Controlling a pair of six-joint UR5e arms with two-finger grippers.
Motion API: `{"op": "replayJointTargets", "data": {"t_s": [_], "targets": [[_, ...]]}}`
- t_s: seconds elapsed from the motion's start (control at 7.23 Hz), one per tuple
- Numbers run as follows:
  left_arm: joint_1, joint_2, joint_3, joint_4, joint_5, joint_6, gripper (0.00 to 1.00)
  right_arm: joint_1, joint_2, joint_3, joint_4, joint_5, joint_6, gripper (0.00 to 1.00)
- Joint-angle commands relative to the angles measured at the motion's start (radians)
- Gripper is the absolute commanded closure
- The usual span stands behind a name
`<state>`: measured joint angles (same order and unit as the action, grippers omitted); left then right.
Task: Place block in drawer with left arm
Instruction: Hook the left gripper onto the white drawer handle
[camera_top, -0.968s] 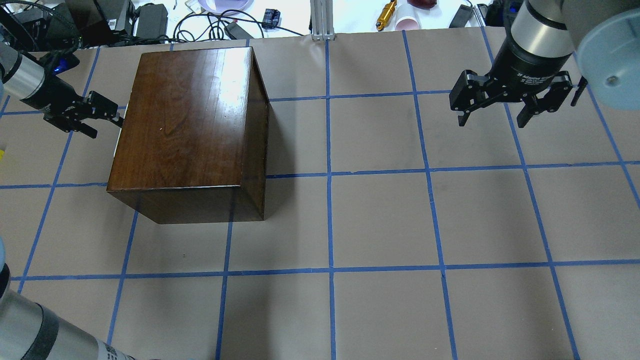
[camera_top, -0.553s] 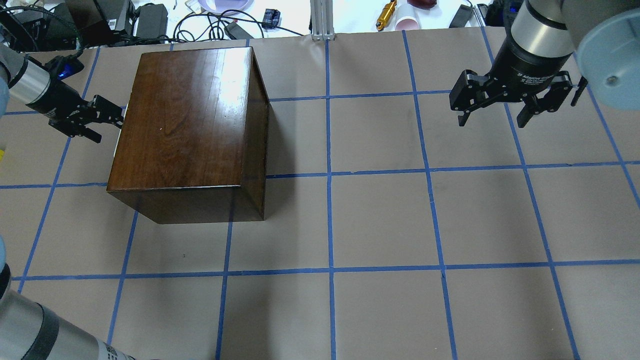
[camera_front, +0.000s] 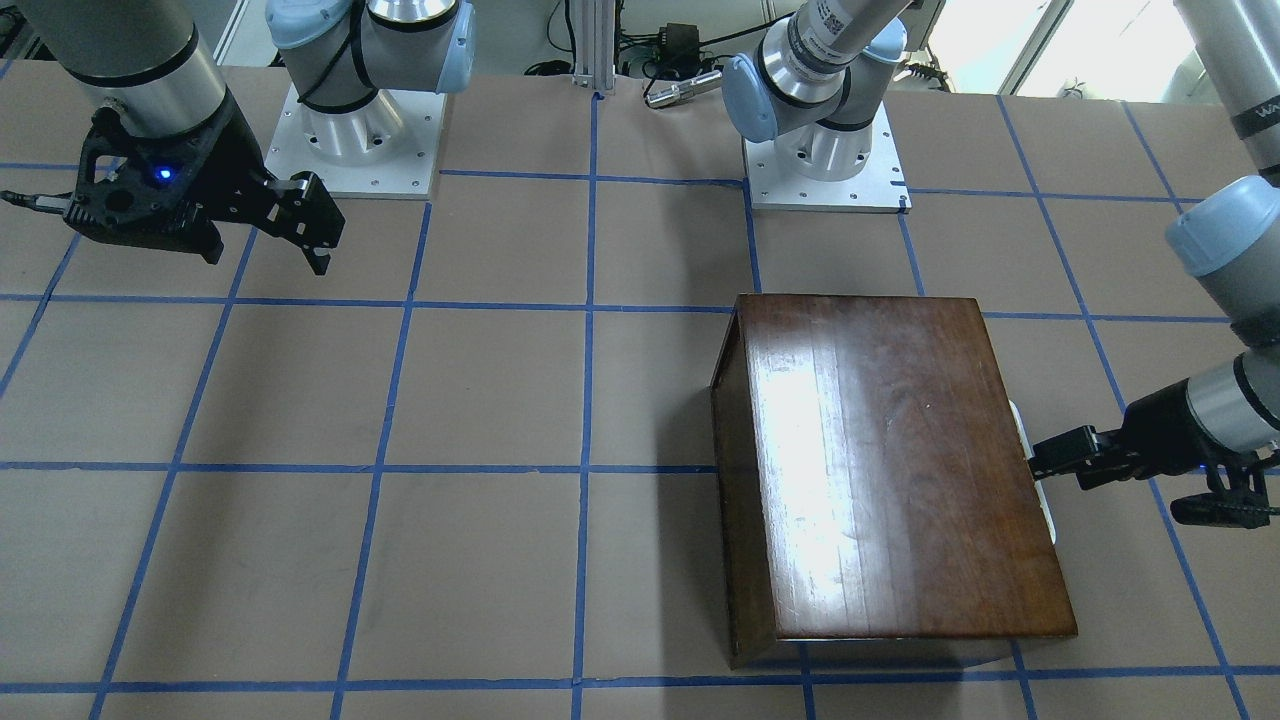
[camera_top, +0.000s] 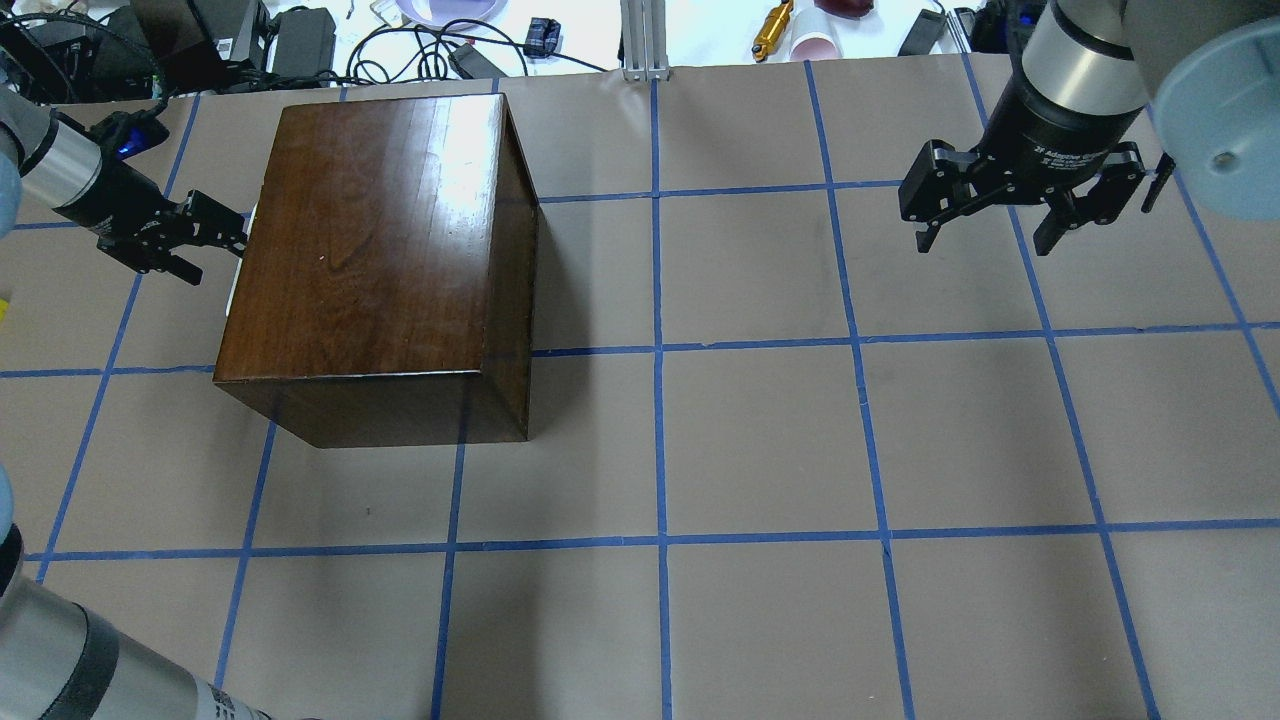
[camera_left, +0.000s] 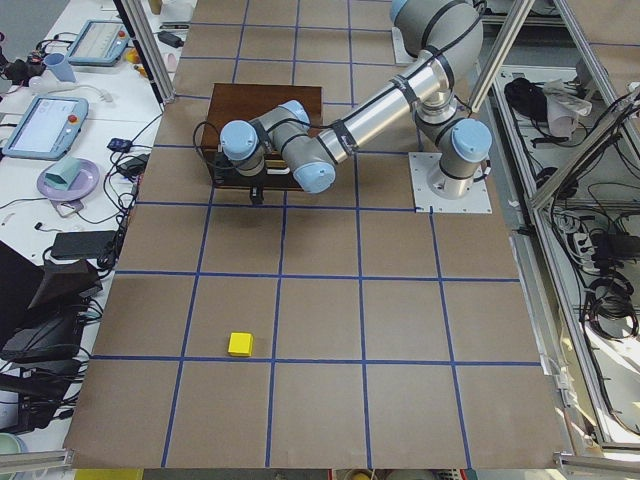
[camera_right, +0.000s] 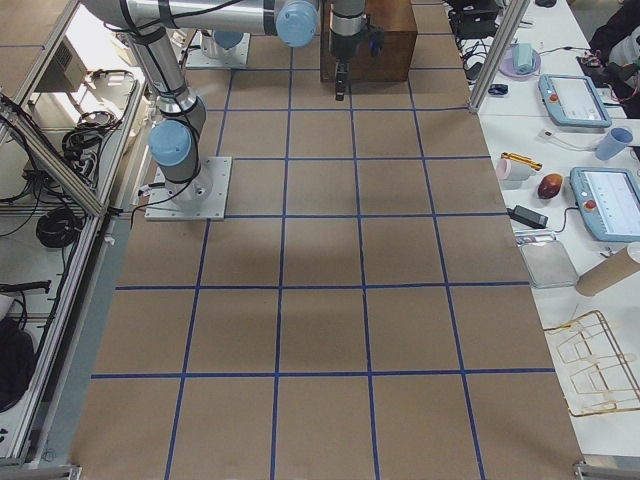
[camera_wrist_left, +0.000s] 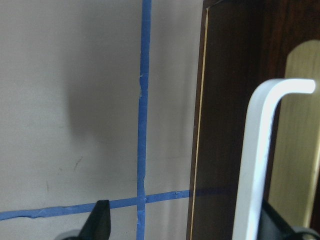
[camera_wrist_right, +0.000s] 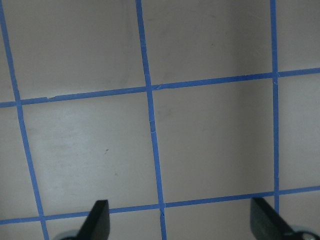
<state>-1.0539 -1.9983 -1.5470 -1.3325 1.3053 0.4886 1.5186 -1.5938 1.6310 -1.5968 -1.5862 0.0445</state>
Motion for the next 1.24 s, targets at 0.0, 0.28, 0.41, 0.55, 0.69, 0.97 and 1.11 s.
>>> {"op": "replayJointTargets", "data": {"t_s": [0.0, 0.28, 0.41, 0.55, 0.69, 0.97, 1.11], "targets": [[0.000, -0.005, 0.001, -0.001, 0.002, -0.001, 0.00, 0.000, 0.000, 0.000, 0.000, 0.000, 0.000, 0.00], [0.000, -0.007, -0.004, -0.002, 0.003, -0.004, 0.00, 0.000, 0.000, 0.000, 0.000, 0.000, 0.000, 0.00], [0.000, -0.007, -0.004, -0.005, 0.003, -0.004, 0.00, 0.000, 0.000, 0.000, 0.000, 0.000, 0.000, 0.00], [0.000, -0.007, -0.004, -0.007, 0.002, -0.001, 0.00, -0.002, 0.000, 0.000, 0.000, 0.000, 0.000, 0.00], [0.000, -0.007, -0.001, -0.005, 0.005, 0.002, 0.00, 0.000, 0.000, 0.000, 0.000, 0.000, 0.000, 0.00], [0.000, -0.008, 0.004, 0.002, 0.037, 0.010, 0.00, 0.000, 0.000, 0.000, 0.000, 0.000, 0.000, 0.00], [0.000, -0.008, 0.008, 0.002, 0.040, 0.028, 0.00, 0.000, 0.000, 0.000, 0.000, 0.000, 0.000, 0.00]]}}
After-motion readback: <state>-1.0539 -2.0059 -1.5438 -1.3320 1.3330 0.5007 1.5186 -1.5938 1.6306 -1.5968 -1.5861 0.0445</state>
